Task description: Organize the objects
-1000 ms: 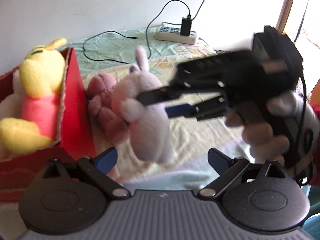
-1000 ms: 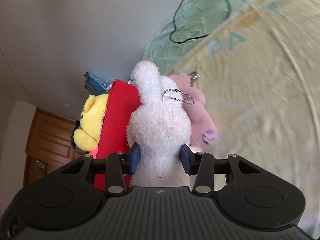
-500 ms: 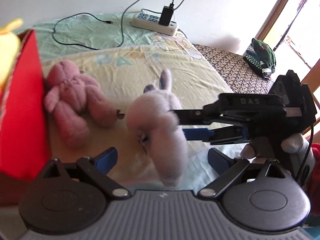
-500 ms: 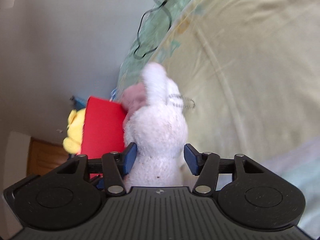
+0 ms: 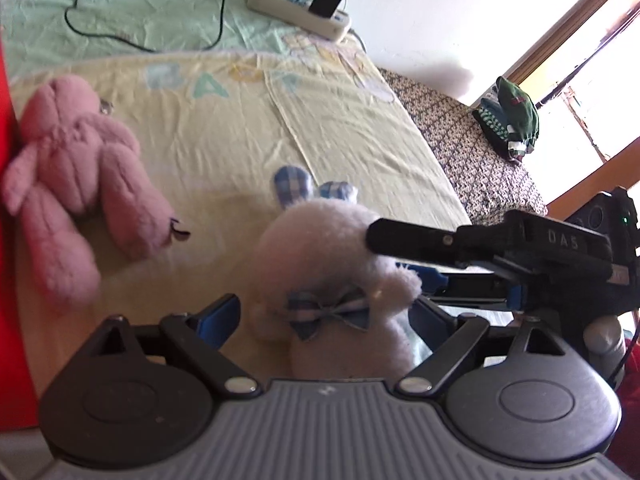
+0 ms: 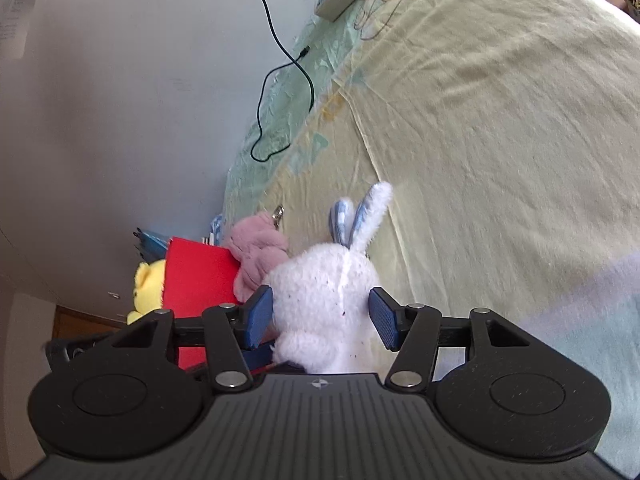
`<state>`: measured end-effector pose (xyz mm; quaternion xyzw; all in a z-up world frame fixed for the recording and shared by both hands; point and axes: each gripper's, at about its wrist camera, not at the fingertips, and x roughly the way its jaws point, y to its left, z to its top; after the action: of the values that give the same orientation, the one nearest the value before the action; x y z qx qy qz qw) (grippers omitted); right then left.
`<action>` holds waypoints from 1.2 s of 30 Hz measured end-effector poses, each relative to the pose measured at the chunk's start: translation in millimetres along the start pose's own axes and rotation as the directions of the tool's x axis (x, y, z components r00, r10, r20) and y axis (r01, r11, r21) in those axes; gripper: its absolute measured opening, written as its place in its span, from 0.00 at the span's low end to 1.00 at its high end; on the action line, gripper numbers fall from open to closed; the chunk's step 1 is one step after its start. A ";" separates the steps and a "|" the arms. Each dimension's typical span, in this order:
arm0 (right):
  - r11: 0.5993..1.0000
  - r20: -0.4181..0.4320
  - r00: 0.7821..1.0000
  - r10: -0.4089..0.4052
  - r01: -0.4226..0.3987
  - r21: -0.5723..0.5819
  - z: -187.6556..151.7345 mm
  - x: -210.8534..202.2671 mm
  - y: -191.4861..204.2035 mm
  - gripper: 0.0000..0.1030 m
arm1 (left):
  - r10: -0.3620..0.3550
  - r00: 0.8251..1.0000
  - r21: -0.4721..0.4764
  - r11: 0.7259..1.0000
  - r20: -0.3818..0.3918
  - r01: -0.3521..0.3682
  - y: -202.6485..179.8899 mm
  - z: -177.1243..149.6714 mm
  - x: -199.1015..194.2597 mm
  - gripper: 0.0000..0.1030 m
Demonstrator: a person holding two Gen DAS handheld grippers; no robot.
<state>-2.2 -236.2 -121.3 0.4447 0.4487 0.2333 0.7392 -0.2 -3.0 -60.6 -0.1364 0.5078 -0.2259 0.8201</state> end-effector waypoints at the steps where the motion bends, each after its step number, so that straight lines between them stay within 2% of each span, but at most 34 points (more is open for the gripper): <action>1: 1.000 -0.006 1.000 0.004 -0.004 0.008 -1.2 2.5 -1.1 0.56 | -0.002 1.000 0.000 1.000 -0.006 0.002 -0.8 -0.4 2.8 0.83; 9: 0.995 -0.021 0.999 0.042 -0.040 0.092 -4.2 3.8 -12.7 0.58 | 0.062 0.998 0.028 0.998 -0.027 -0.061 -7.5 1.4 15.6 0.72; 15: 0.995 -0.012 0.999 0.041 -0.040 0.086 -5.5 0.8 -11.5 0.55 | 0.105 0.994 0.048 0.994 -0.041 -0.103 -13.2 3.1 17.8 0.71; 23: 0.996 0.022 0.998 0.053 -0.055 0.077 -12.1 -7.1 -10.2 0.57 | 0.165 0.984 0.069 0.985 -0.059 -0.161 -21.6 4.3 19.3 0.71; 30: 0.997 0.018 0.999 0.039 -0.040 0.066 -16.1 0.4 -7.3 0.57 | 0.200 0.977 0.059 0.979 -0.068 -0.196 -23.6 3.6 21.2 0.71; 36: 0.995 0.008 0.999 0.050 -0.050 0.088 -16.6 3.4 -8.0 0.53 | 0.208 0.976 0.055 0.977 -0.066 -0.204 -23.6 2.7 20.6 0.70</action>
<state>-15.4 -230.2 -133.1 0.4888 0.4450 0.2302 0.7141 4.6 -33.8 -64.6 -0.0552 0.5426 -0.1565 0.8234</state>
